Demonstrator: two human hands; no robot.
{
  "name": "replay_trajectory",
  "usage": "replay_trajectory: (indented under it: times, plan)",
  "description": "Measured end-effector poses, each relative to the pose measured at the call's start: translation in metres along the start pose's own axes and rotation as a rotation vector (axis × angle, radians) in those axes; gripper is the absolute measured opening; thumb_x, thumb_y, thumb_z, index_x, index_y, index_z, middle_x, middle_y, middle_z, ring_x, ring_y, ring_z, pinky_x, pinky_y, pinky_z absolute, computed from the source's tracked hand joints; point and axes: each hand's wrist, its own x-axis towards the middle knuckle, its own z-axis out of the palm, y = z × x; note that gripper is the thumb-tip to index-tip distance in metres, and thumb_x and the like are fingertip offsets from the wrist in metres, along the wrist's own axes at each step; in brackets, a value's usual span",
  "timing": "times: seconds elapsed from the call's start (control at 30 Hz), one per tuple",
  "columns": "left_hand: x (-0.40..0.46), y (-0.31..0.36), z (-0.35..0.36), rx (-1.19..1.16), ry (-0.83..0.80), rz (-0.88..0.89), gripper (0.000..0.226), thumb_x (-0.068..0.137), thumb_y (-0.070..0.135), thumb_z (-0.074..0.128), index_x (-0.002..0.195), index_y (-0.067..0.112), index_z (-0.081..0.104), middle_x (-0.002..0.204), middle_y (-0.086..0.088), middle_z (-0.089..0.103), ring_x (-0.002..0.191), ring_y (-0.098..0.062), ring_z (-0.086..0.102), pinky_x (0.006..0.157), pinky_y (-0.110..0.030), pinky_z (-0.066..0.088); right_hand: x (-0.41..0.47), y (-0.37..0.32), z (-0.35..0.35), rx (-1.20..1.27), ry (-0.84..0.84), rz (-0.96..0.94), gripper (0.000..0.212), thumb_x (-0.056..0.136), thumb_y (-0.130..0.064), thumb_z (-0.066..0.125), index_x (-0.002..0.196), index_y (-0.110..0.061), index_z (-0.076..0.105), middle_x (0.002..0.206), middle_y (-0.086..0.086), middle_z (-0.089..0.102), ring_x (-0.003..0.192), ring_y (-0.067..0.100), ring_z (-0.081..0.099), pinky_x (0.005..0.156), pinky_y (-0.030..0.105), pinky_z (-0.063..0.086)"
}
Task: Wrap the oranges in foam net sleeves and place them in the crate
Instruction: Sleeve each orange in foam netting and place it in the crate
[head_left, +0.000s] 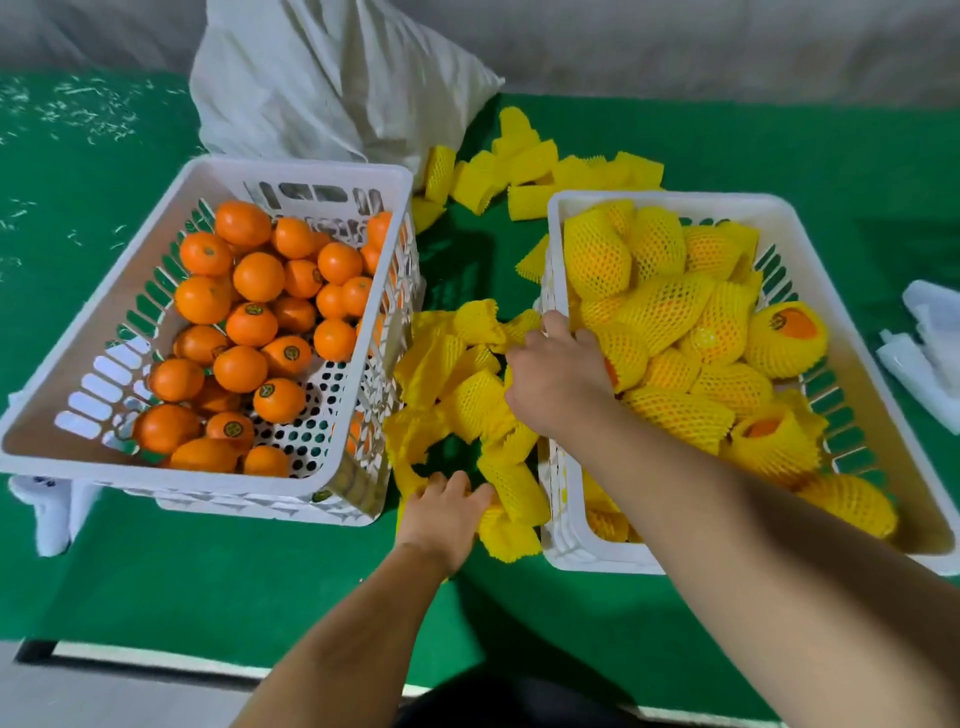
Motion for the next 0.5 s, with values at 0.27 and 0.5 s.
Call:
replay_trajectory:
  times: [0.27, 0.5]
  plan:
    - [0.051, -0.009, -0.080, -0.786, 0.293, -0.376, 0.046, 0.100, 0.021, 0.059, 0.142, 0.016, 0.042, 0.137, -0.017, 0.051, 0.126, -0.041, 0.052, 0.104, -0.049, 0.047, 0.004, -0.002, 0.000, -0.041, -0.023, 0.007, 0.040, 0.095, -0.038, 0.051, 0.133, -0.025, 0.051, 0.139, 0.004, 0.054, 0.140, 0.031, 0.024, 0.100, 0.047, 0.036]
    - [0.053, -0.019, -0.141, -0.819, 0.389, -0.086, 0.083, 0.091, -0.001, 0.064, 0.163, 0.019, 0.026, 0.161, -0.017, 0.034, 0.150, -0.035, 0.033, 0.123, -0.047, 0.030, 0.007, 0.000, -0.005, 0.013, -0.017, 0.034, 0.041, 0.097, -0.047, 0.045, 0.131, -0.024, 0.055, 0.137, 0.004, 0.056, 0.142, 0.028, 0.025, 0.101, 0.048, 0.036]
